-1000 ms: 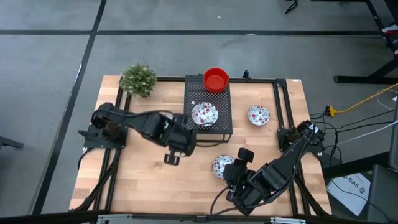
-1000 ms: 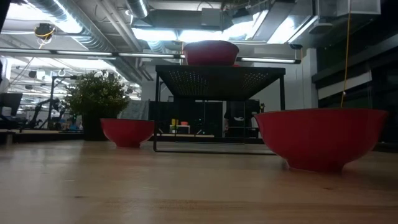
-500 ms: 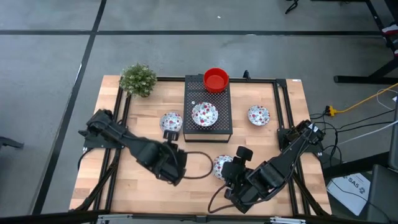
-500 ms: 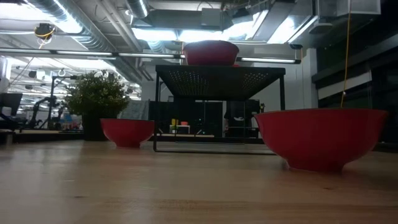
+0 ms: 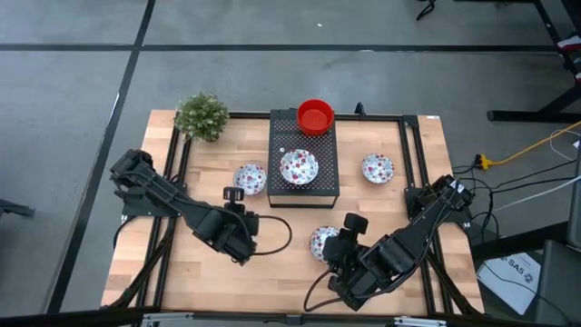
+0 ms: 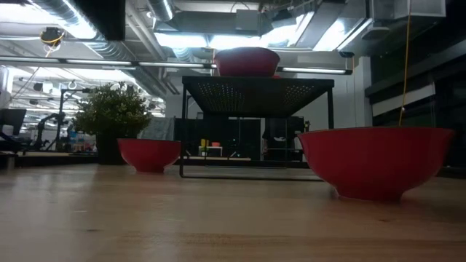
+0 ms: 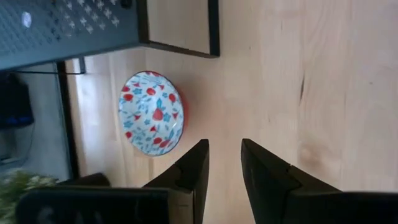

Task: Pick & Place Mini bowls
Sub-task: Stack the white patterned bowl on top of the other white patterned bowl on the shelf

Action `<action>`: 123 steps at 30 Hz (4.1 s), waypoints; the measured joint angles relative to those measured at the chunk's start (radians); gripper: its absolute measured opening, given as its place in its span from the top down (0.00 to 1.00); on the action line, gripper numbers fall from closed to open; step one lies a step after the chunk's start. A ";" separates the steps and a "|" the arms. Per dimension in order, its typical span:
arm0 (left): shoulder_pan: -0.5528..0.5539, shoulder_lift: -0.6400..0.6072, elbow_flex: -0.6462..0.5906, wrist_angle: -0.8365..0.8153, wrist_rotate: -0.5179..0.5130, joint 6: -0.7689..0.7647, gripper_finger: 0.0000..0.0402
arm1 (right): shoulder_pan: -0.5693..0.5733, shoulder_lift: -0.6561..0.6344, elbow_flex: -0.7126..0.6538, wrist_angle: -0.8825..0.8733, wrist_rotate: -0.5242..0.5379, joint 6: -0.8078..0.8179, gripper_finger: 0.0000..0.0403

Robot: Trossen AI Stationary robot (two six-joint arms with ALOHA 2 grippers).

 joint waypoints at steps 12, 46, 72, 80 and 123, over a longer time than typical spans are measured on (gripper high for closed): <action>0.078 -0.167 -0.392 0.309 -0.007 0.125 0.78 | -0.004 0.000 0.000 -0.012 0.002 -0.006 0.53; 0.374 -0.166 -0.677 0.746 0.067 0.506 0.78 | -0.038 0.000 0.000 -0.040 -0.008 0.004 0.53; 0.388 -0.167 -0.683 0.739 0.158 0.323 0.98 | -0.053 0.000 0.000 -0.031 -0.008 0.003 0.53; 0.334 -0.165 -0.571 0.637 0.170 0.310 0.98 | -0.053 0.000 0.000 -0.014 -0.008 0.002 0.53; 0.174 -0.167 0.042 0.151 -0.017 0.025 0.98 | -0.051 0.000 0.000 0.019 -0.019 -0.002 0.53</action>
